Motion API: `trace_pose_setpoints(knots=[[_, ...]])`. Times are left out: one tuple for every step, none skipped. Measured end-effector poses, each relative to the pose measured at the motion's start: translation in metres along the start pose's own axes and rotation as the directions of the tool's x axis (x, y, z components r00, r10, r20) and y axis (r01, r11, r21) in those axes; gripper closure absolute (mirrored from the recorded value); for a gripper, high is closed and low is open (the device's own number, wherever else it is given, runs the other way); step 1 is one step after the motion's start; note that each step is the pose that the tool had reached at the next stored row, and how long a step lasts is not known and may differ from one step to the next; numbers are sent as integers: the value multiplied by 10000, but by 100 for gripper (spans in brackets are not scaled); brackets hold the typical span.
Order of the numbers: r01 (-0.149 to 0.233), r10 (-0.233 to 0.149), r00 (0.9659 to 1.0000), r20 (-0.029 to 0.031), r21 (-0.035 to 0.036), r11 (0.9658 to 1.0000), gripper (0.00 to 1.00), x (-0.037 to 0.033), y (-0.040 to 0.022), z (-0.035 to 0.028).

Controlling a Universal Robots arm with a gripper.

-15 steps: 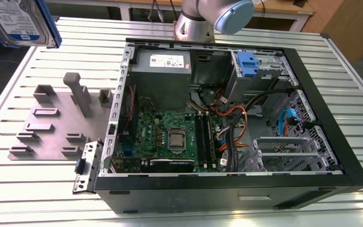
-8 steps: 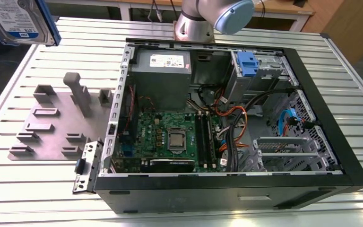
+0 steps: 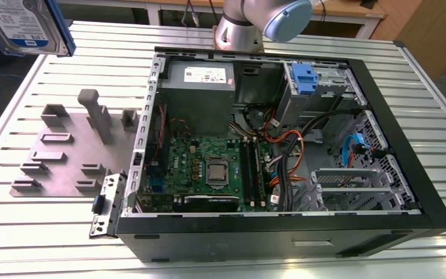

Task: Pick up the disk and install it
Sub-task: 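Pick up the disk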

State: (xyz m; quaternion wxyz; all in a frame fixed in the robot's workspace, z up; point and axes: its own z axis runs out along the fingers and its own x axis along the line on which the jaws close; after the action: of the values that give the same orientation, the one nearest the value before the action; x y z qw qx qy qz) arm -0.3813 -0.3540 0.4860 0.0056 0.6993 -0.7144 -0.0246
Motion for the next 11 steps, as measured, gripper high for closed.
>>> trace_pose_setpoints(knots=[[0, 0, 10000, -1, -1, 10000, 65, -1, -14, -1], [0, 0, 10000, 0, -1, 10000, 65, -1, -30, -1], [0, 0, 10000, 0, -1, 10000, 65, -1, -47, -2], [1, -1, 10000, 0, 0, 10000, 65, -1, -67, -2], [0, 0, 10000, -1, -2, 10000, 65, -2, -89, -4], [0, 0, 10000, 0, -1, 10000, 65, -2, -113, -4], [0, 0, 10000, 0, -1, 10000, 65, -3, -136, -5], [0, 0, 10000, 0, 0, 10000, 65, -3, -161, -5], [0, 0, 10000, 0, 0, 10000, 65, -4, -186, -6], [0, 0, 10000, 0, 0, 10000, 65, -4, -212, -7], [0, 0, 10000, 0, -1, 10000, 65, -5, -240, -8]])
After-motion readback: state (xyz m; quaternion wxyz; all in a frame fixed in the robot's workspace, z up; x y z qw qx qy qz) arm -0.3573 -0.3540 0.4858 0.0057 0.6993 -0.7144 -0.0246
